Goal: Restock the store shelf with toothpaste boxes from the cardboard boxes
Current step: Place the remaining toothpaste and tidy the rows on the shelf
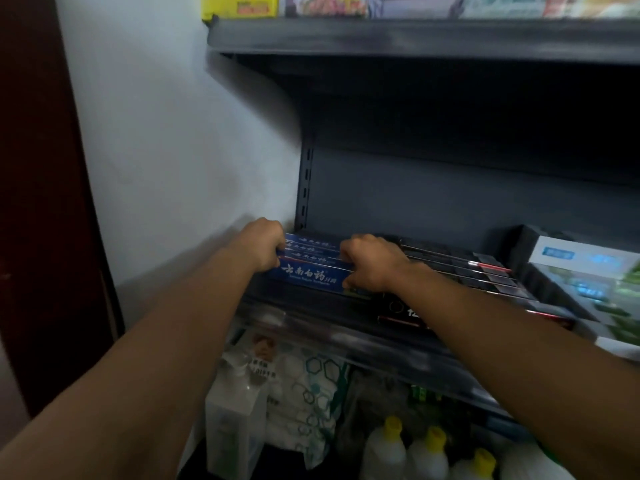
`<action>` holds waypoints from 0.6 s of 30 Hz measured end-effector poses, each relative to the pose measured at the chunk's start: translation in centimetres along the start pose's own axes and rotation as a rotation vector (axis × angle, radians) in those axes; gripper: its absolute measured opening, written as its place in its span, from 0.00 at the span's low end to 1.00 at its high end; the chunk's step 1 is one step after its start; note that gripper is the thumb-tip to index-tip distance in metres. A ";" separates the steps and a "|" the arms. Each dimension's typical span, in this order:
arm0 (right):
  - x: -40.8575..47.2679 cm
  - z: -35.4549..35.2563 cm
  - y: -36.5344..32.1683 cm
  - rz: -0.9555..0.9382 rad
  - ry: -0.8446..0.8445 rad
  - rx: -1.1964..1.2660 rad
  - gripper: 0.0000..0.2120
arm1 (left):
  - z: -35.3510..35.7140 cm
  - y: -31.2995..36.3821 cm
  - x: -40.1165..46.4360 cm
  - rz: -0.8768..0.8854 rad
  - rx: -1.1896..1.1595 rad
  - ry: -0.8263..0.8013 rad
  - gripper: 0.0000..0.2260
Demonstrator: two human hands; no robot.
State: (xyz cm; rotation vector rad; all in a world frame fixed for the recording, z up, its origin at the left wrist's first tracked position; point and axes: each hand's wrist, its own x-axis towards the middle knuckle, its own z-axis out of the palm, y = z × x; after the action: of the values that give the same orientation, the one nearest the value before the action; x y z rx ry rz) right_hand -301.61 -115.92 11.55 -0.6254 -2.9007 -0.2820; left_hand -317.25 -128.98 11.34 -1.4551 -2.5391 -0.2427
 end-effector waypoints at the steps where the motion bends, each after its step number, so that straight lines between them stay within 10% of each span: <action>1: 0.0 -0.1 0.0 0.000 -0.001 0.001 0.21 | 0.0 0.1 -0.1 -0.003 -0.002 0.001 0.13; 18: -18.1 -7.1 1.0 -0.011 0.126 -0.015 0.18 | -7.5 10.4 -12.6 0.296 -0.025 0.028 0.19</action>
State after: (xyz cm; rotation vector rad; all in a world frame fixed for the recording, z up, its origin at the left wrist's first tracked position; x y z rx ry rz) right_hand -284.06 -123.60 15.00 -0.5729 -2.7848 -0.3319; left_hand -301.37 -136.08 15.71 -1.7969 -2.2671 -0.2452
